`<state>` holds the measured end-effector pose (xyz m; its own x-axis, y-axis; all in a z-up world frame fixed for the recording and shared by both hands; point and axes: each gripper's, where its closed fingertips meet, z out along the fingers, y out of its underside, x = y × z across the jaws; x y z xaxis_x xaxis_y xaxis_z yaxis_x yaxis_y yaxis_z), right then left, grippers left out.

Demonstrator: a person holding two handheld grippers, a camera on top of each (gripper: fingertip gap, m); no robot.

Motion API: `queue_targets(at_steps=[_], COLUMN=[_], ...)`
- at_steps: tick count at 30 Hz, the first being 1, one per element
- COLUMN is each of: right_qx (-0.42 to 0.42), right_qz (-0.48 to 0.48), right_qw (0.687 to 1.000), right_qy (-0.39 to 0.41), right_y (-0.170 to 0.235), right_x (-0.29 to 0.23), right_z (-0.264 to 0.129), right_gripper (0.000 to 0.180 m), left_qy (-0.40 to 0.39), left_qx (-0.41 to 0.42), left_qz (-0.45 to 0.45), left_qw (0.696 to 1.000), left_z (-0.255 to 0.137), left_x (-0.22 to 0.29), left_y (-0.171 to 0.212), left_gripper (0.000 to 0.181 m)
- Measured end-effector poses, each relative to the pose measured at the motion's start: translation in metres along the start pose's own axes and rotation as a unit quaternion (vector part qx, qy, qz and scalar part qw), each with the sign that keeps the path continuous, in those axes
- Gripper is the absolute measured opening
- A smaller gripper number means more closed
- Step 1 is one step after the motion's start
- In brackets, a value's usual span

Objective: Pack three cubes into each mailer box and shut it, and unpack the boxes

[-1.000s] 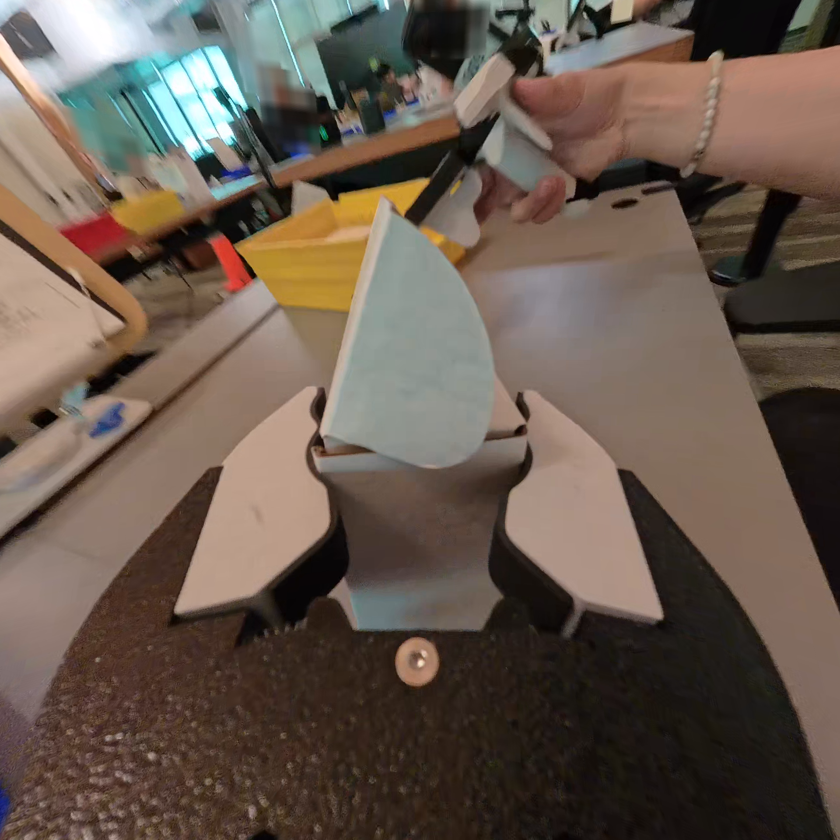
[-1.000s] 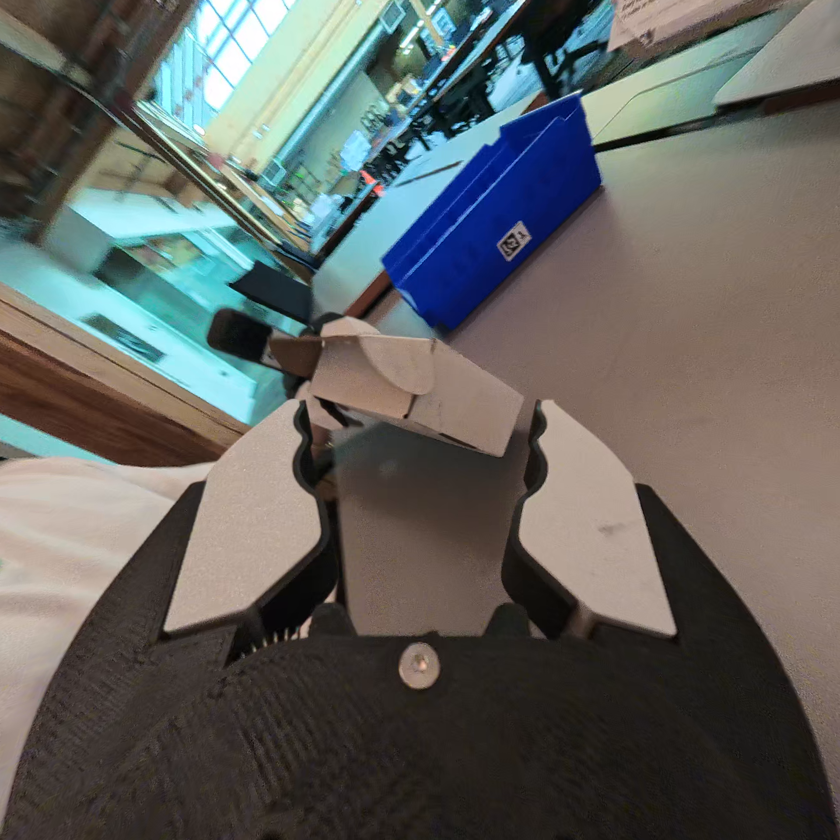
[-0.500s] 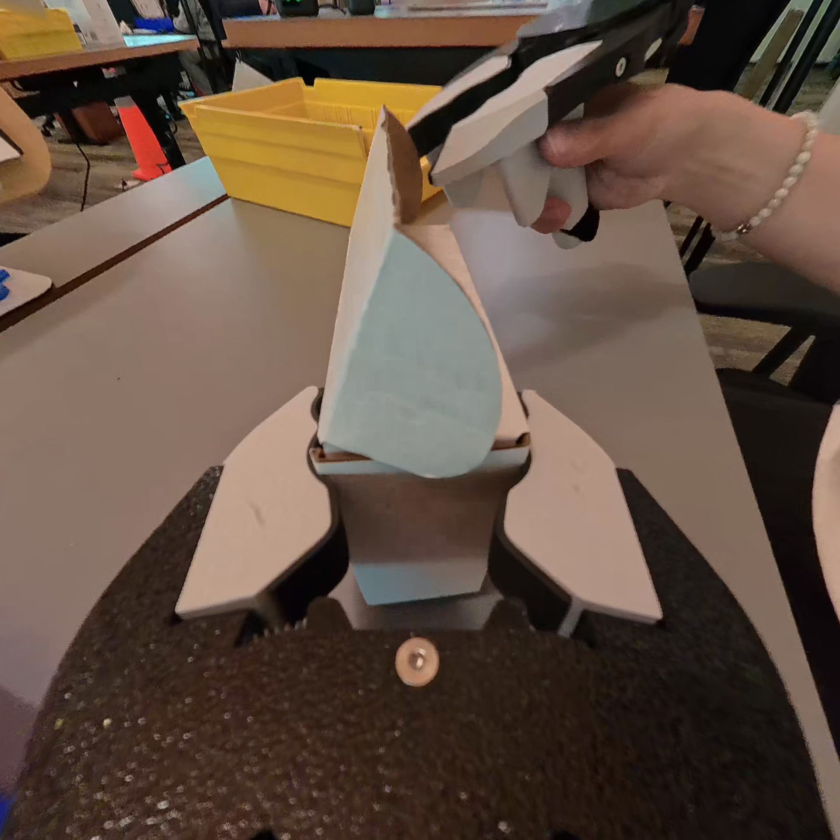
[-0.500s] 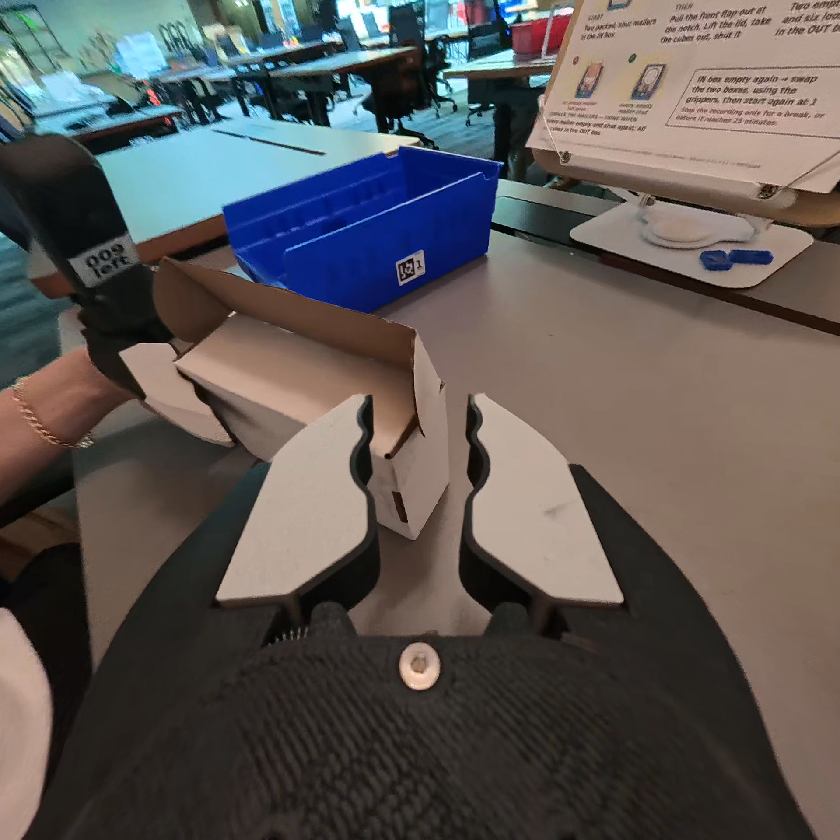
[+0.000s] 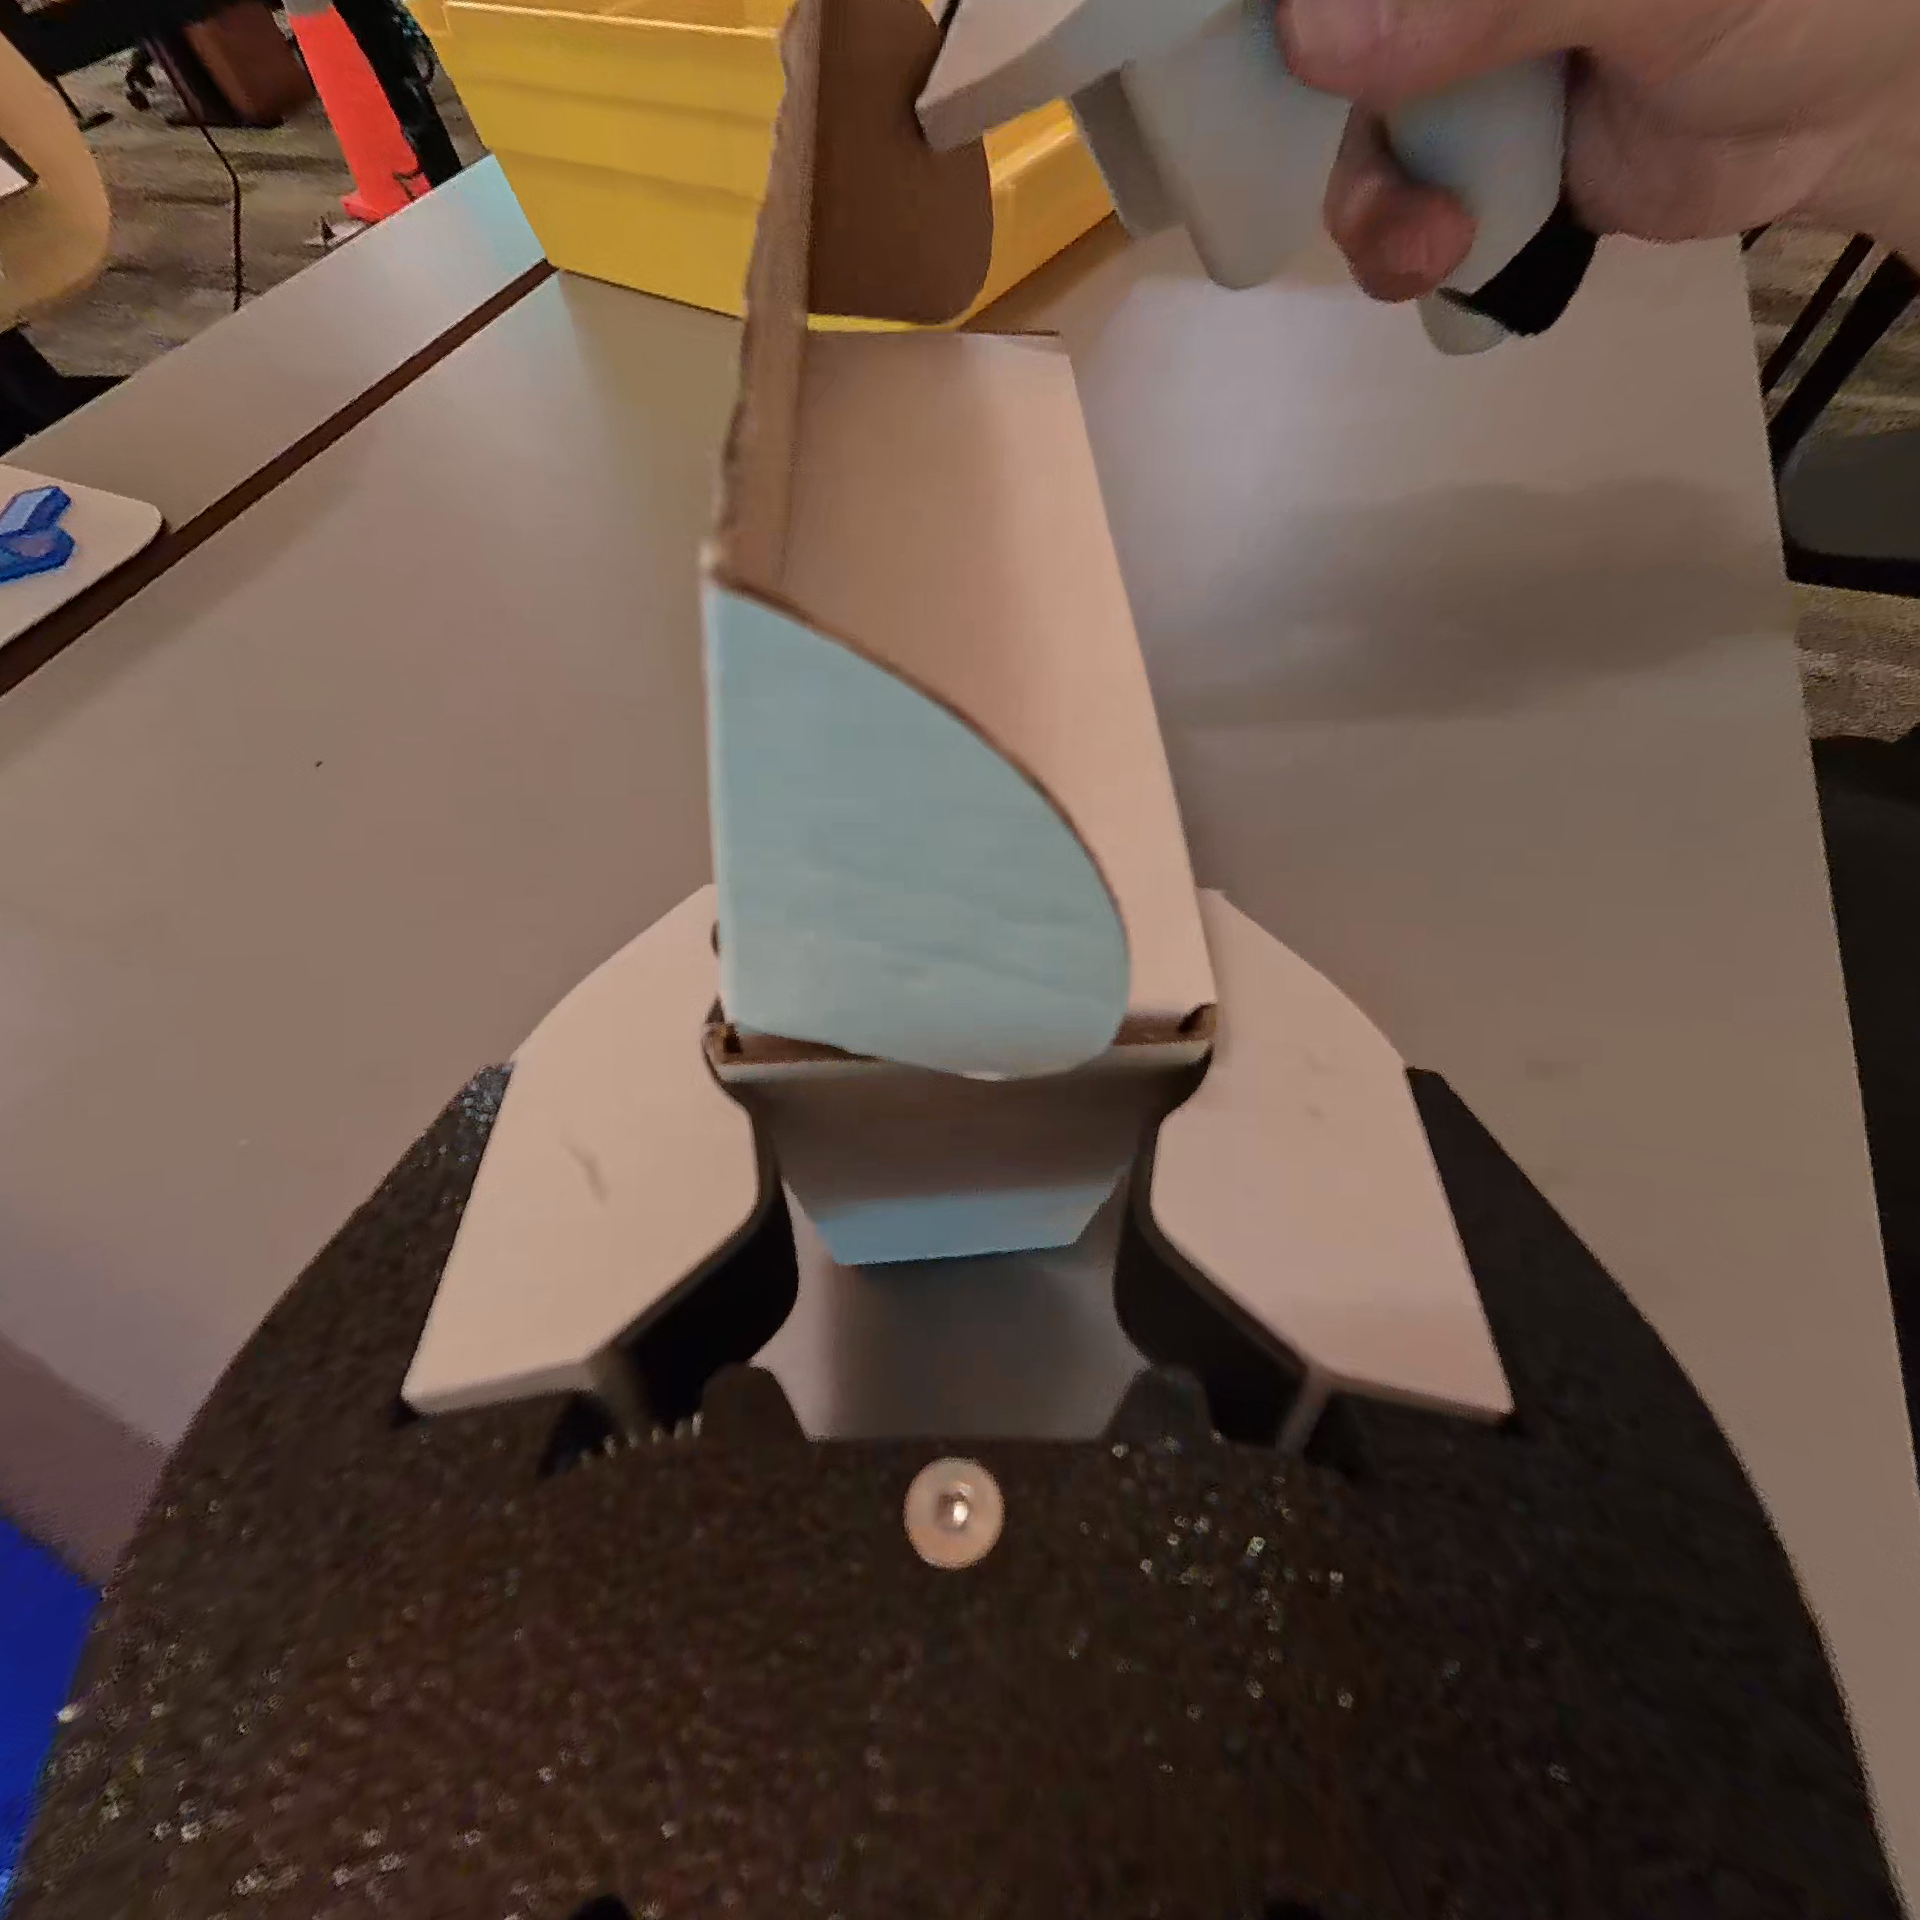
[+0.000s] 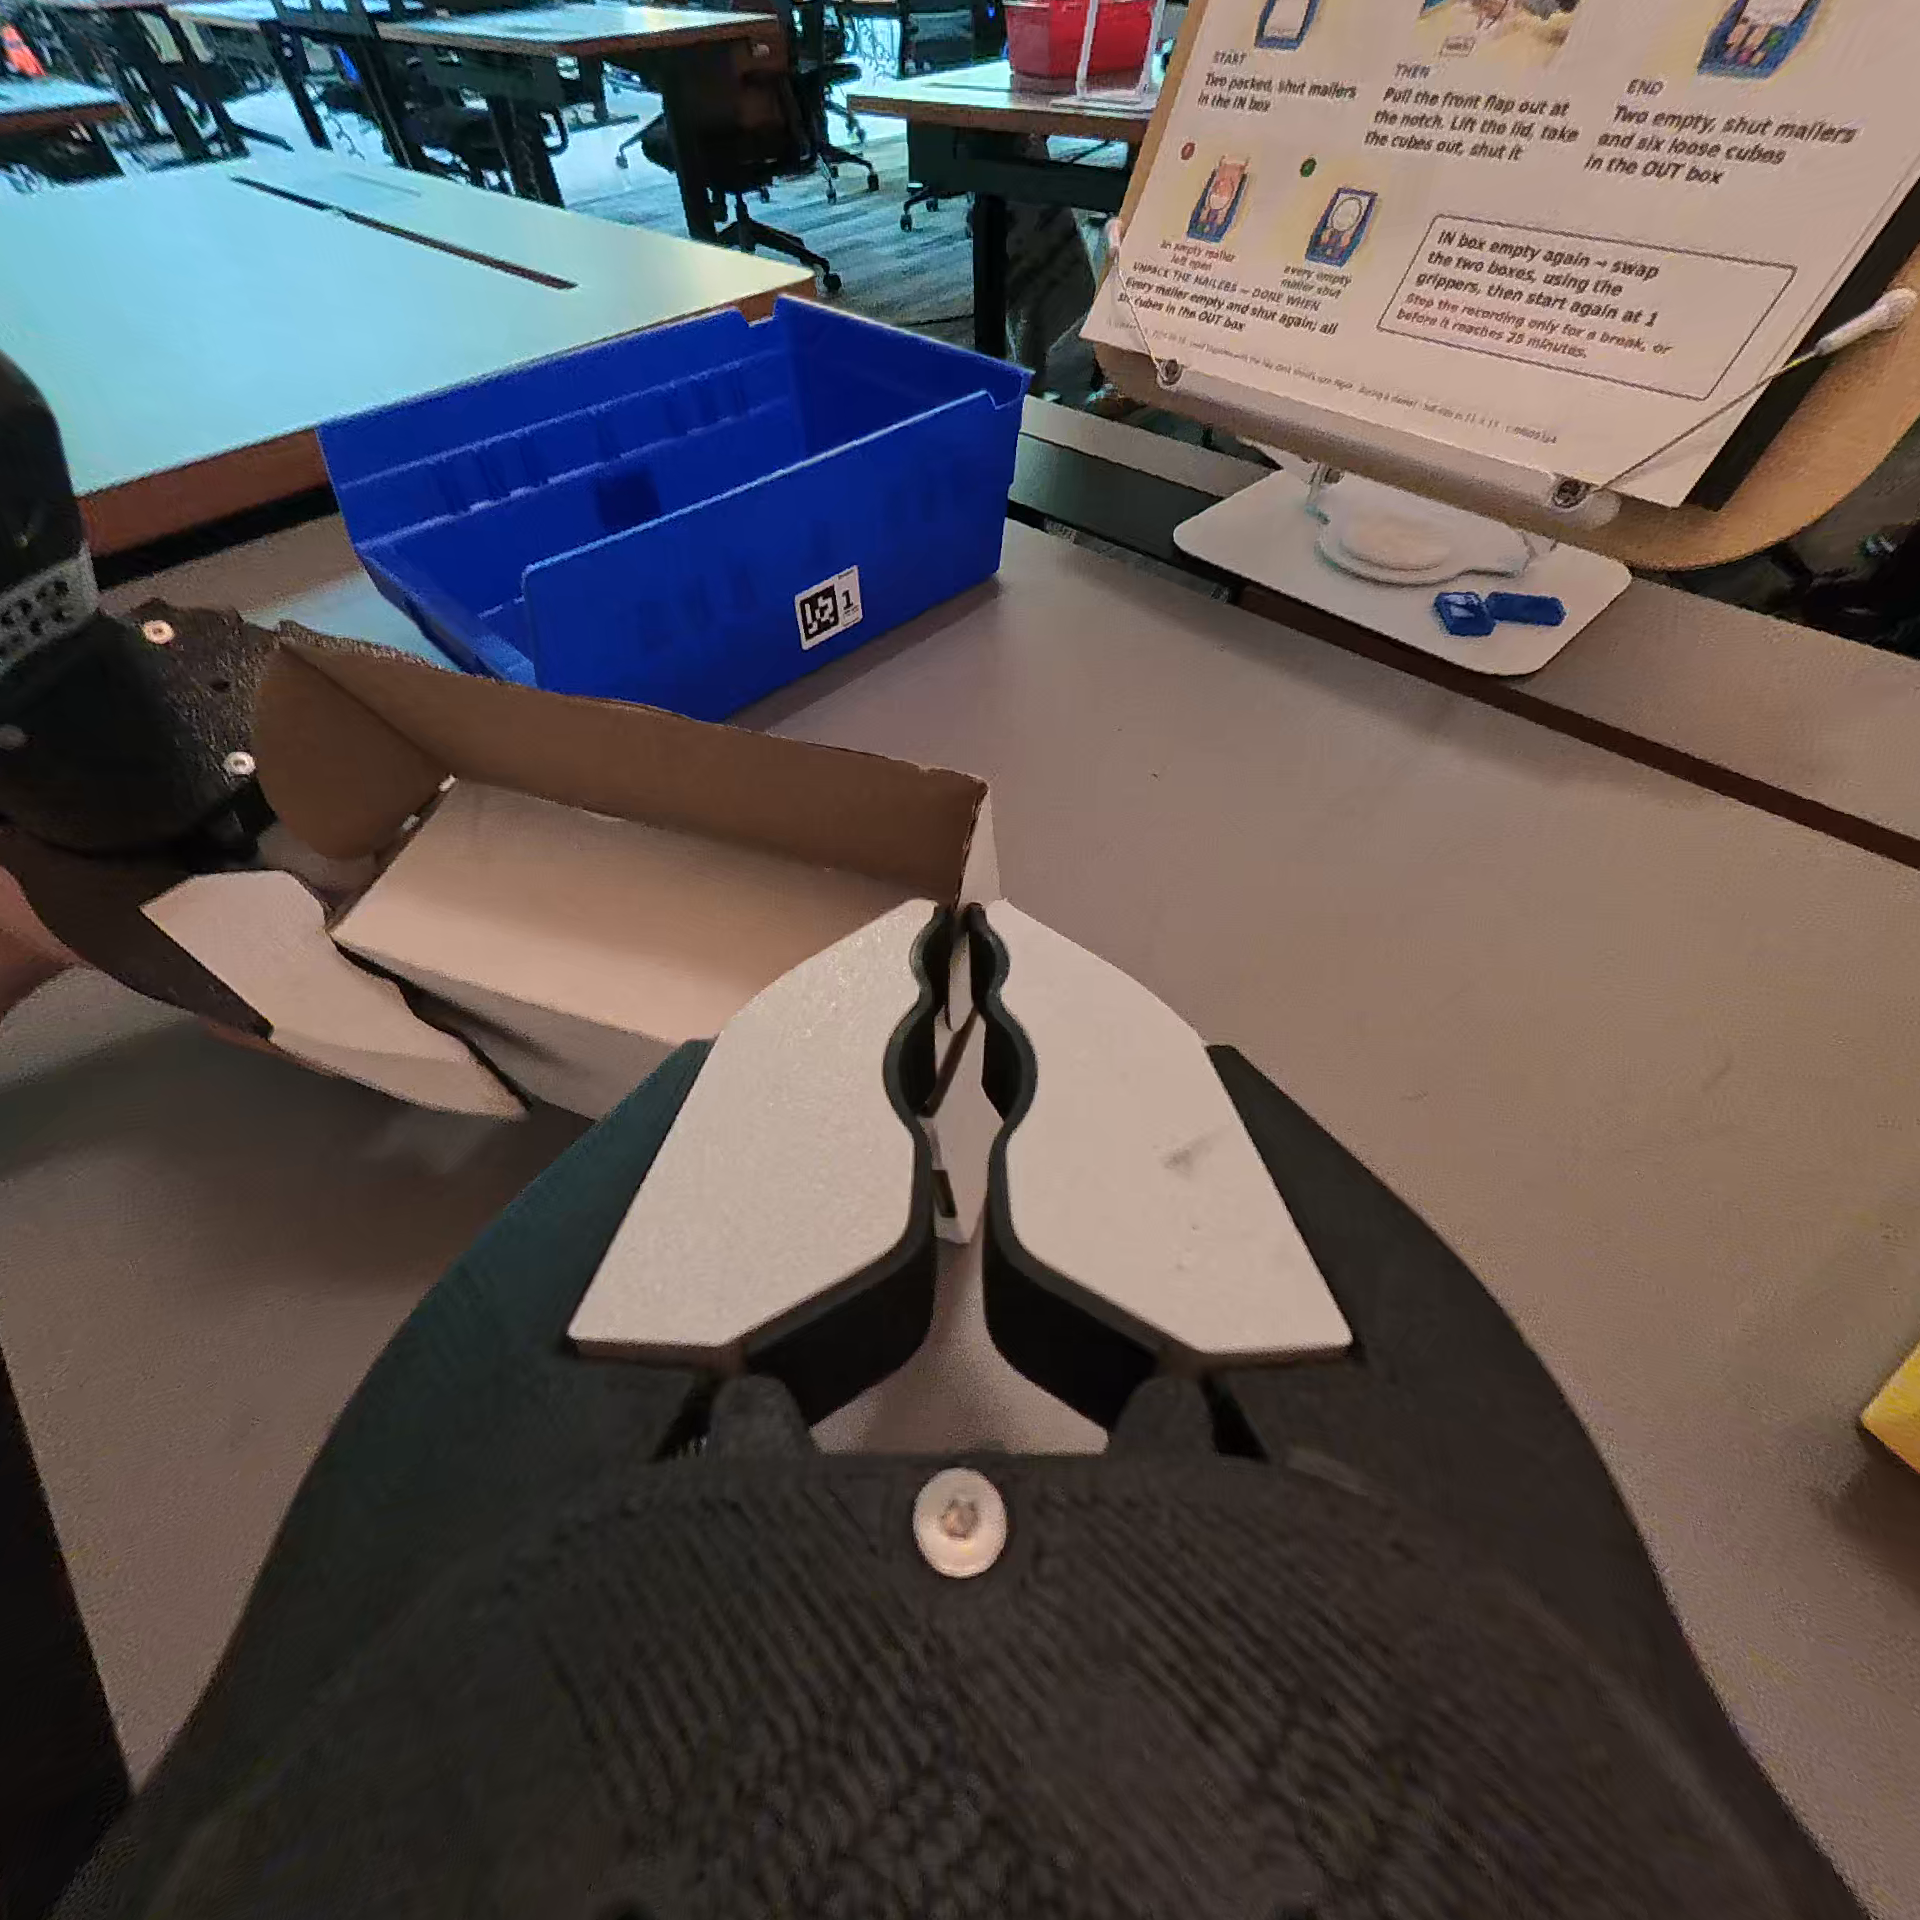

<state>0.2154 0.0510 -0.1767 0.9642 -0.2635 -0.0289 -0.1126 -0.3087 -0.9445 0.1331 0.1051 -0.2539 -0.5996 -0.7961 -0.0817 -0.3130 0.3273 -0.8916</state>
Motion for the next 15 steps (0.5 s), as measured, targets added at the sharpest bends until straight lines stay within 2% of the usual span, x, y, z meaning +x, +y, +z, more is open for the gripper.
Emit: queue_targets(at_steps=[1,4,10,15], right_qx=[0.003,0.005,-0.013,-0.010], right_qz=[0.004,0.011,-0.045,-0.040], right_qw=[1.000,1.000,0.998,0.998], right_qy=[0.001,0.000,0.040,0.049], right_y=[-0.002,-0.008,0.005,0.007], right_x=[0.000,0.000,0.007,0.007], right_z=[0.000,0.002,0.005,0.004], right_gripper=[0.003,0.003,0.002,0.002], left_qy=[-0.004,-0.007,-0.015,-0.059], left_qx=[-0.002,-0.002,0.000,-0.074], left_qz=[0.000,-0.006,-0.024,0.005], left_qw=[1.000,1.000,1.000,0.995], left_z=[0.001,0.002,0.003,-0.020], left_x=[-0.001,-0.002,-0.004,-0.014], left_y=[0.000,0.000,-0.001,0.008], left_gripper=[0.075,0.075,0.076,0.078])
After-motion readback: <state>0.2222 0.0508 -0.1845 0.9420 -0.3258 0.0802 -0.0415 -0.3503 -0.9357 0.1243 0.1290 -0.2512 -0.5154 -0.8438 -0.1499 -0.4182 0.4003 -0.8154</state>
